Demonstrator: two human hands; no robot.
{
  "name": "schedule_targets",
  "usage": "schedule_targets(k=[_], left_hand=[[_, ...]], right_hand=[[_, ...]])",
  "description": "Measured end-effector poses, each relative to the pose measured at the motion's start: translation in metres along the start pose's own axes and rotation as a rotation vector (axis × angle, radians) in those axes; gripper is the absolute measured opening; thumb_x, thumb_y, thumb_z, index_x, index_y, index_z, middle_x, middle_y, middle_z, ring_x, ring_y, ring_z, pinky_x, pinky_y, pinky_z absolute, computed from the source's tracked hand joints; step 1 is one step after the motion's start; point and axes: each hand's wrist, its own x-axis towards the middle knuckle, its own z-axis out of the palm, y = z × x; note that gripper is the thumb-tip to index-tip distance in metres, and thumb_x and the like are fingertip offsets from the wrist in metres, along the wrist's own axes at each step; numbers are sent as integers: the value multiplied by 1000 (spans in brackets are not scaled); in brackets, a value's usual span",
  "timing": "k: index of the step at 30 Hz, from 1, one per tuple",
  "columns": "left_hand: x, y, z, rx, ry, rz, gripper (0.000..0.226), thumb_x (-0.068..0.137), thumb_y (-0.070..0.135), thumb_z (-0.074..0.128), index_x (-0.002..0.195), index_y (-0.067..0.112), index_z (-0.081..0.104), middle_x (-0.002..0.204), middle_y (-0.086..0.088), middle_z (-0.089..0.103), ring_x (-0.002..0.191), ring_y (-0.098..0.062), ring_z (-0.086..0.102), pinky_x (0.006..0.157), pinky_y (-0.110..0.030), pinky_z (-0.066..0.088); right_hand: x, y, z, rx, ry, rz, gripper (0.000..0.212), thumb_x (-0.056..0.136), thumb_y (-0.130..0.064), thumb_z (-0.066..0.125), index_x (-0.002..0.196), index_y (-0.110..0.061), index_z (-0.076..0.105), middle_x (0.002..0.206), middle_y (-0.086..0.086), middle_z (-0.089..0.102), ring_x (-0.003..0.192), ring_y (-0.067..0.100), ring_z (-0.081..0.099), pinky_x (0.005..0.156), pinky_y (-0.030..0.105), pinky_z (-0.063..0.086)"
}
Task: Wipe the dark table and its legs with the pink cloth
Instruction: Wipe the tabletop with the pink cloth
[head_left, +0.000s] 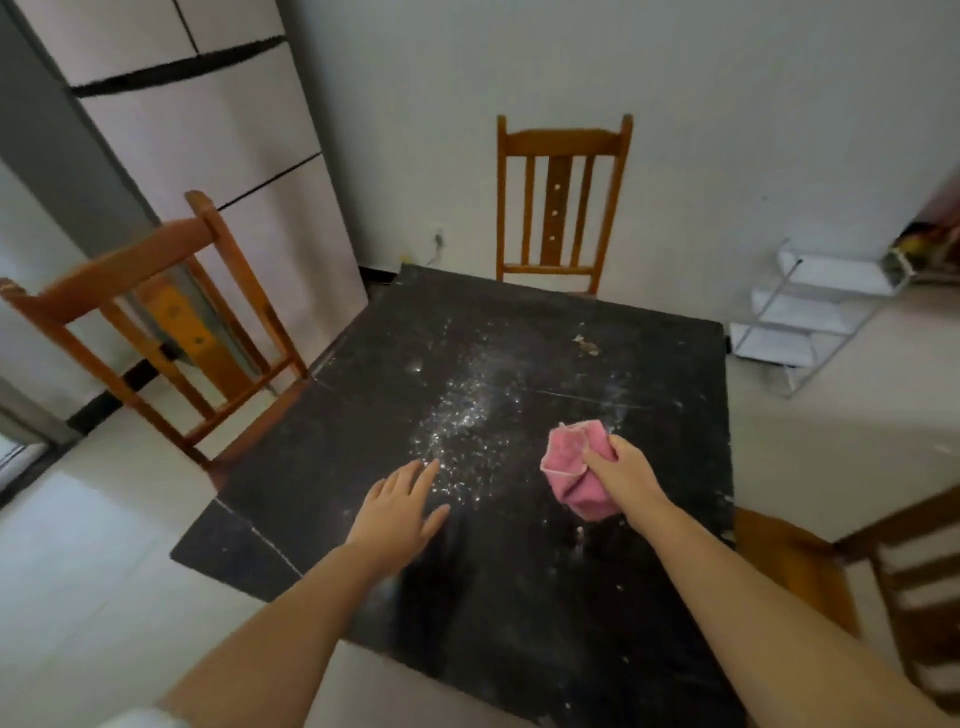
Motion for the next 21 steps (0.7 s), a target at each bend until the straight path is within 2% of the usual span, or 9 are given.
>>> schedule_targets(k=[3, 5, 8, 12, 15, 17, 18, 19, 21], left_hand=[[51, 2, 6, 17, -37, 81, 70, 89, 60, 13, 147, 21, 4, 154, -4, 14, 141, -19, 11, 116, -37, 10], [81, 4, 10, 35, -44, 124, 62, 96, 50, 22, 147, 21, 3, 154, -2, 14, 141, -19, 11, 116, -38, 8], [127, 0, 11, 29, -54, 127, 59, 97, 47, 22, 147, 20, 4, 154, -3, 12, 142, -19, 9, 115, -38, 6], [206, -17, 15, 16, -53, 96, 57, 97, 45, 22, 147, 20, 7, 154, -4, 11, 142, -20, 7, 115, -40, 5], [252, -22, 25, 25, 0, 67, 62, 93, 53, 9, 146, 20, 9, 155, -3, 9, 142, -19, 4, 115, -42, 3], [271, -23, 37, 27, 42, 71, 74, 83, 55, -5, 146, 21, 11, 155, -2, 9, 143, -19, 0, 114, -42, -4], [275, -23, 42, 29, 64, 73, 75, 82, 54, -6, 146, 21, 13, 155, -2, 9, 143, -18, -1, 113, -41, -8], [277, -24, 46, 31, 86, 74, 74, 83, 53, -5, 146, 20, 14, 155, -2, 10, 143, -17, -1, 112, -40, -10], [279, -24, 49, 20, 113, 80, 71, 85, 52, 0, 145, 20, 18, 155, -2, 12, 142, -16, 1, 112, -40, -11]], right_hand=[[36, -3, -16, -4, 117, 19, 17, 92, -23, 55, 107, -17, 60, 100, 2, 63, 93, 19, 59, 86, 37, 49], [63, -9, -25, -22, 209, -2, 11, 94, -24, 52, 100, -21, 60, 99, 3, 64, 92, 20, 60, 81, 34, 48], [114, -28, -39, -75, 291, -46, 16, 97, -25, 45, 94, -21, 60, 93, 4, 63, 85, 19, 59, 66, 27, 43], [193, -49, -57, -245, 365, -163, 23, 95, -15, 47, 112, -19, 62, 96, 1, 61, 72, 4, 53, 61, 16, 41], [245, -45, -65, -309, 422, -228, 19, 94, -21, 49, 105, -26, 65, 94, -8, 56, 70, 0, 55, 61, 14, 43], [277, -29, -66, -344, 444, -161, 23, 94, -27, 48, 112, -23, 62, 104, -8, 53, 86, 1, 56, 74, 19, 45], [291, -17, -62, -446, 411, -122, 30, 94, -26, 47, 123, -22, 57, 118, -2, 51, 104, 8, 53, 87, 26, 43], [303, -8, -58, -580, 338, -63, 38, 95, -26, 47, 133, -23, 47, 135, 7, 43, 124, 22, 43, 101, 39, 35], [318, 3, -44, -796, 216, 34, 53, 96, -31, 43, 145, -27, 24, 153, 12, 20, 141, 36, 13, 111, 57, 11]])
